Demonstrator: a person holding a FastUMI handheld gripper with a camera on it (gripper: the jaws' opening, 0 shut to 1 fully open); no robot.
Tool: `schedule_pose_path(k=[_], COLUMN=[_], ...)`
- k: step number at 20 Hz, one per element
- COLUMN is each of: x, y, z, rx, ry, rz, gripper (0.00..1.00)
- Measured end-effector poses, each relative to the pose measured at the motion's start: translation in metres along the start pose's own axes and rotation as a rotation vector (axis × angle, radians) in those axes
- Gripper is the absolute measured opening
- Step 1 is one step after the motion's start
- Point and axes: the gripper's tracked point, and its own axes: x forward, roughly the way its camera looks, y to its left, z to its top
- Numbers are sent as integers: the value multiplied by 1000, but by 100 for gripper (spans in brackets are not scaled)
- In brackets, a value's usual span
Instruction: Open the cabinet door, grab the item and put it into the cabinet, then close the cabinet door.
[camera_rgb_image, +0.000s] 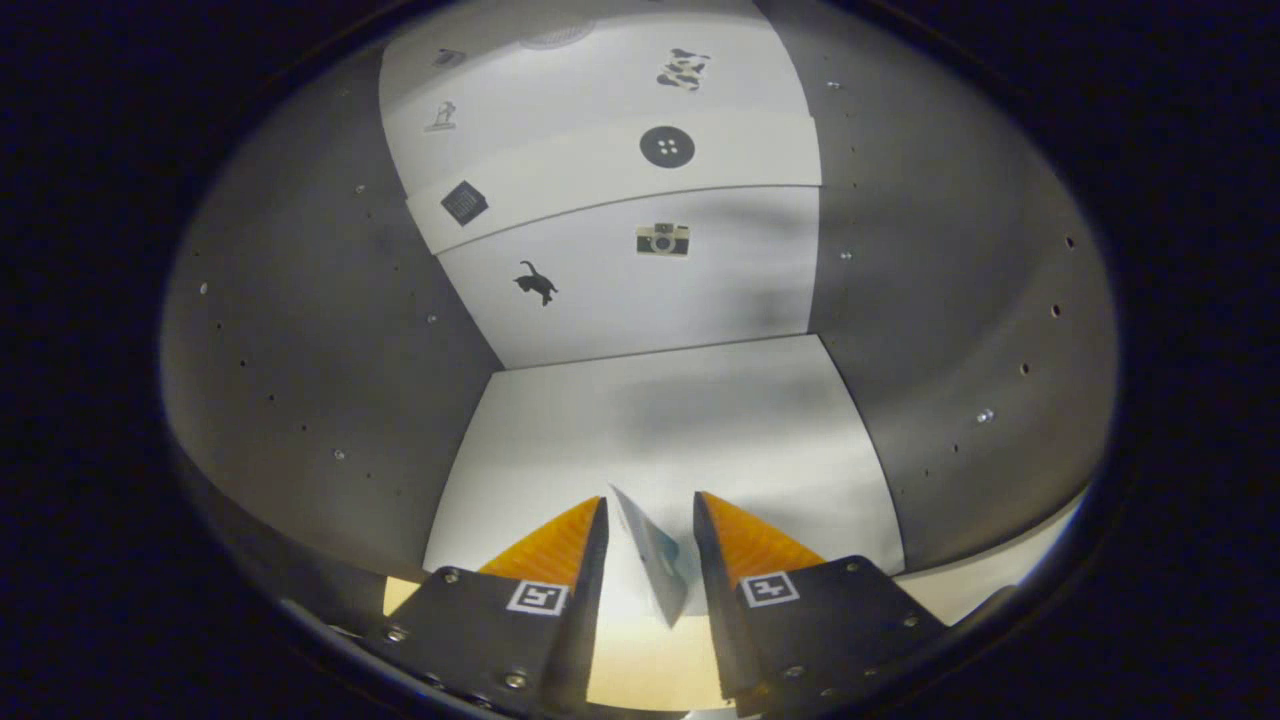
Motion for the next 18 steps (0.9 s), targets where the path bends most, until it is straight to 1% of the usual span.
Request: schedule_pose_path(k=[1, 3, 6, 7, 8, 13, 16, 18], x=[-2, -7, -21, -29, -39, -104, -150, -181], y=[2, 7, 11, 13, 13, 20, 27, 30], z=[1, 4, 17, 22, 28, 42, 36, 23], rx=[-8, -30, -61, -67, -76, -91, -126, -159], ry=[-13, -50, -147, -188, -232, -432, -532, -585], rz=[7, 22, 22, 21, 11, -7, -33, -68], gripper=[48, 66, 92, 93, 98, 99, 99, 99])
